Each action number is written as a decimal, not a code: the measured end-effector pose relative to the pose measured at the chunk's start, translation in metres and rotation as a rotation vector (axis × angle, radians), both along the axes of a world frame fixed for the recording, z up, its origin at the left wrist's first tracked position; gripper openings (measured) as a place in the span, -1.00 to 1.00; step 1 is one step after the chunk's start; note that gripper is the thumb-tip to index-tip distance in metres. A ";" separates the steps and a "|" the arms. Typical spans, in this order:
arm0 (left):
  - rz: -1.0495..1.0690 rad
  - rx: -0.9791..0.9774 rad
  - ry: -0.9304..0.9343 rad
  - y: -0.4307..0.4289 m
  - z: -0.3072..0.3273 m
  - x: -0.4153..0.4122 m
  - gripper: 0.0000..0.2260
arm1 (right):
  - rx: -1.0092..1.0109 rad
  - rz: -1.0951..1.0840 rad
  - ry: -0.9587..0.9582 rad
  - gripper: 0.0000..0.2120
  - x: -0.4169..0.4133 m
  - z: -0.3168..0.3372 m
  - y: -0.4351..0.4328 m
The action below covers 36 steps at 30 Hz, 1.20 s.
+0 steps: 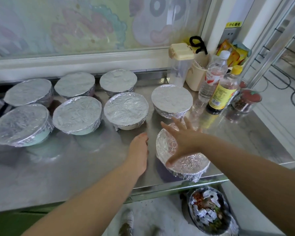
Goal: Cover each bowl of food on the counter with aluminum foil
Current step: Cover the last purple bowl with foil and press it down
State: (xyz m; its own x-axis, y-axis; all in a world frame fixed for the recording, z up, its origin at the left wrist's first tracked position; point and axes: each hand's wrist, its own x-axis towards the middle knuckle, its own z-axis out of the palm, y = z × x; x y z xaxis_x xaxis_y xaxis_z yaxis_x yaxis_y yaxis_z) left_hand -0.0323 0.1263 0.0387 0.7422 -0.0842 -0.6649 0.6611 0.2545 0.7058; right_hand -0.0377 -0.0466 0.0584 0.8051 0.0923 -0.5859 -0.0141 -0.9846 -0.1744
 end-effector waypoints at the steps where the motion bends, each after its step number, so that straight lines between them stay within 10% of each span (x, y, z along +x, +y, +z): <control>1: 0.012 -0.030 0.022 -0.001 -0.002 -0.009 -0.79 | -0.002 0.016 0.013 0.36 0.001 -0.003 0.000; 7: -0.036 -0.259 0.048 -0.018 0.038 -0.039 -0.54 | -0.036 0.024 0.011 0.34 0.001 -0.007 -0.002; 27: 0.065 -0.325 -0.046 -0.033 0.008 0.024 -0.60 | -0.046 -0.337 0.011 0.40 0.001 -0.009 -0.014; 36: -0.199 0.056 0.022 0.006 -0.023 -0.018 -0.95 | -0.008 -0.021 0.030 0.33 0.001 -0.003 -0.014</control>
State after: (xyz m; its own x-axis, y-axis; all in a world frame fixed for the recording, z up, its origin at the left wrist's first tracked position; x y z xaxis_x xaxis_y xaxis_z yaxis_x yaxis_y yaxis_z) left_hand -0.0504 0.1318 0.0157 0.6999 -0.1906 -0.6883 0.7097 0.0779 0.7002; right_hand -0.0363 -0.0606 0.0553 0.7887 0.0706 -0.6108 -0.0403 -0.9853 -0.1660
